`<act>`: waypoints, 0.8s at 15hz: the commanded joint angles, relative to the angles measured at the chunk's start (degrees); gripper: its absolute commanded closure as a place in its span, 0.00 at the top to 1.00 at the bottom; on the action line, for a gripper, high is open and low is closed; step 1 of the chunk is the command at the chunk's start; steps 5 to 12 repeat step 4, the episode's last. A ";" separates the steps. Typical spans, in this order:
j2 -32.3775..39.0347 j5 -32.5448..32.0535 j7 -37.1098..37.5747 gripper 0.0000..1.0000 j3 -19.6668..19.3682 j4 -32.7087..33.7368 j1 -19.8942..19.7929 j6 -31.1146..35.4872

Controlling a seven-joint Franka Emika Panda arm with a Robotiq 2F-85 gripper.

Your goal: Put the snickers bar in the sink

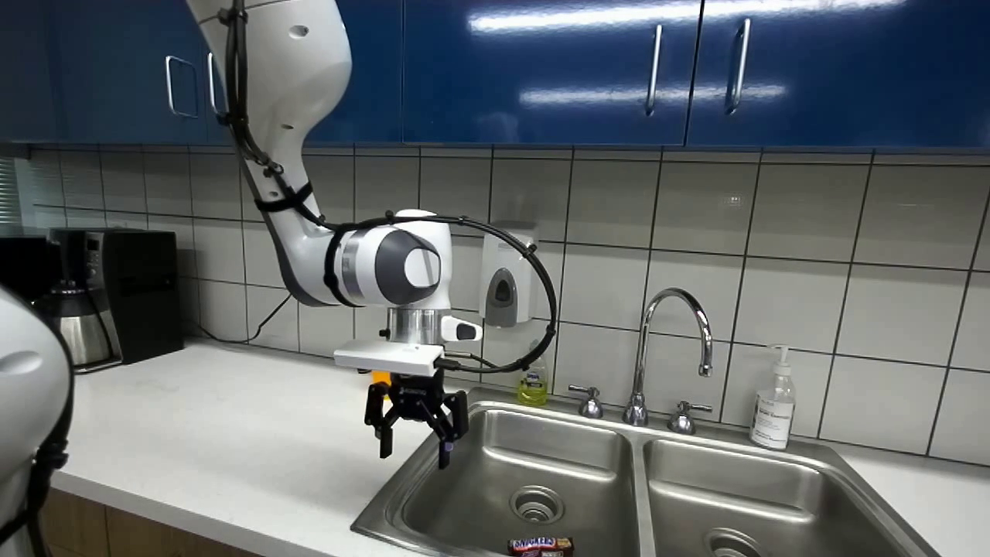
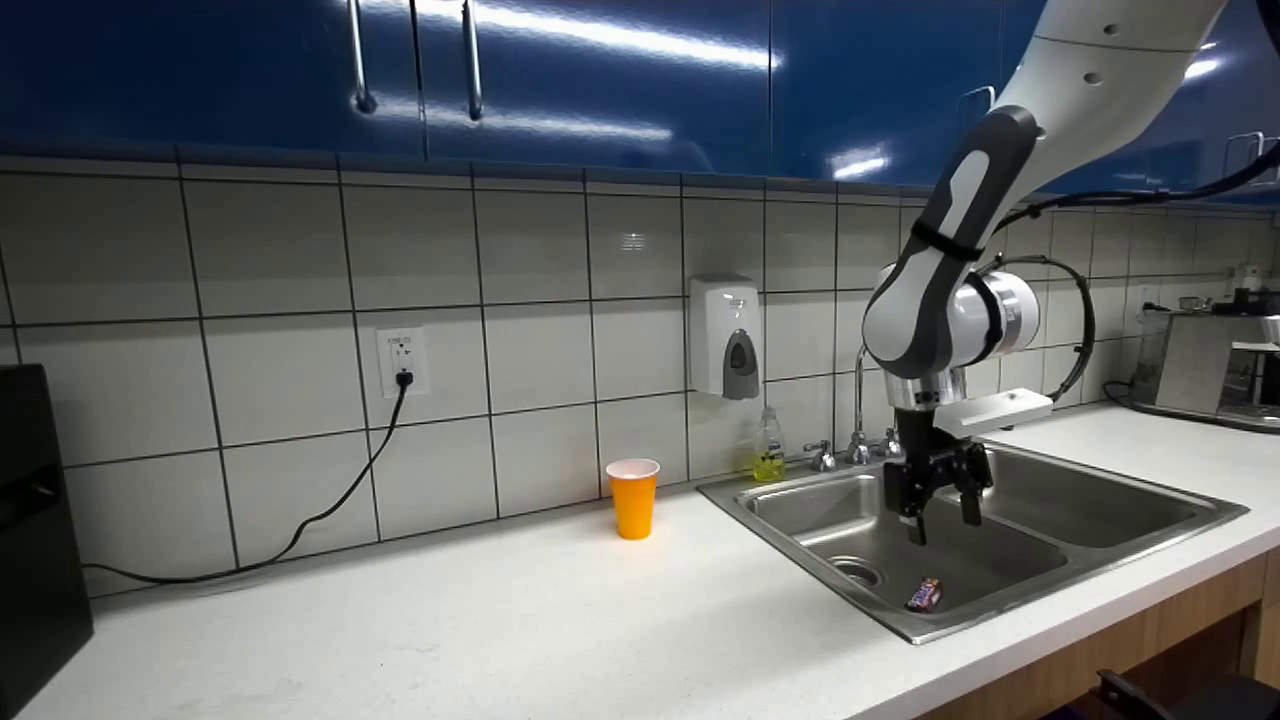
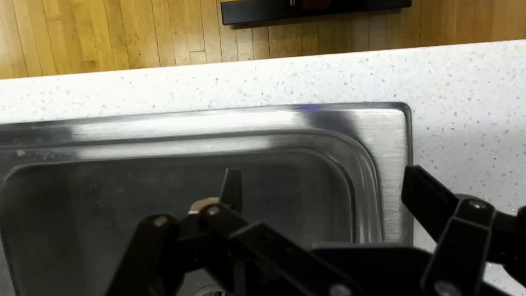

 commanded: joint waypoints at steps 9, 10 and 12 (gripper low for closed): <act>-2.05 -0.66 0.74 1.00 0.38 -1.45 -0.36 -0.10; -2.05 -0.66 0.74 1.00 0.38 -1.45 -0.36 -0.10; -2.05 -0.66 0.74 1.00 0.38 -1.45 -0.36 -0.10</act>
